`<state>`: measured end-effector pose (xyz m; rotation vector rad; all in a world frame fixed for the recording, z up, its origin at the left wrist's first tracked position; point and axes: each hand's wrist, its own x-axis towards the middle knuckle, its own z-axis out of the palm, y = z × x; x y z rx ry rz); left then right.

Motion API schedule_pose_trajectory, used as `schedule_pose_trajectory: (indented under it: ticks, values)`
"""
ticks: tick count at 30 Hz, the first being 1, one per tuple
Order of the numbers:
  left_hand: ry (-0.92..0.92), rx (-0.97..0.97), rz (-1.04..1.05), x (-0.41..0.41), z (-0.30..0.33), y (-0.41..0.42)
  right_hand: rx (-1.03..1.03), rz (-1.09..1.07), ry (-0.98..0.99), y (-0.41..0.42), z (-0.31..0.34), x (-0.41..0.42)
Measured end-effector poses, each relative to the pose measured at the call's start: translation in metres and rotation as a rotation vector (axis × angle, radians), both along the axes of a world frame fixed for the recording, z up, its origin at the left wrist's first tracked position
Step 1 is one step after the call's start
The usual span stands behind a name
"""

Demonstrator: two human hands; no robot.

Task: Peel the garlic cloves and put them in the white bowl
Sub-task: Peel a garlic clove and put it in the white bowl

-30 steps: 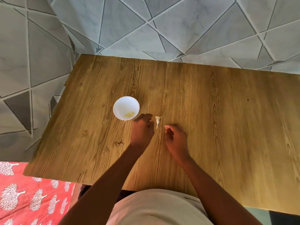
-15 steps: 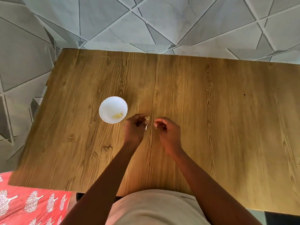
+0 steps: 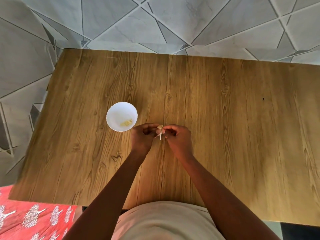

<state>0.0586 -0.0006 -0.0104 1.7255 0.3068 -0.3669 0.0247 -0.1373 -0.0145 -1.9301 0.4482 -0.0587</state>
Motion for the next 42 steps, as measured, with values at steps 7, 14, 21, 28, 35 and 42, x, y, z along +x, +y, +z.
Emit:
schedule_pose_trajectory:
  ticks: [7, 14, 21, 28, 35, 42]
  values:
    - [-0.009, 0.018, -0.04, 0.002, -0.004, 0.006, 0.056, 0.01, 0.066, -0.002, 0.006, 0.005]
    - [-0.045, 0.071, -0.096, 0.002, -0.005, 0.01, 0.078, 0.032, 0.108, -0.002, 0.005, 0.006]
    - [-0.128, 0.169, -0.148, -0.002, 0.0, 0.011, 0.131, 0.036, 0.16, -0.004, 0.009, 0.011]
    - [-0.256, 0.3, -0.161, -0.009, 0.002, 0.003, 0.095, 0.029, 0.168, -0.003, 0.007, 0.01]
    - [-0.329, 0.338, -0.226, -0.008, 0.007, 0.004, 0.062, 0.02, 0.189, -0.001, 0.005, 0.012]
    - [-0.333, 0.372, -0.101, -0.013, 0.009, 0.007, -0.013, -0.045, 0.166, 0.003, -0.003, 0.017]
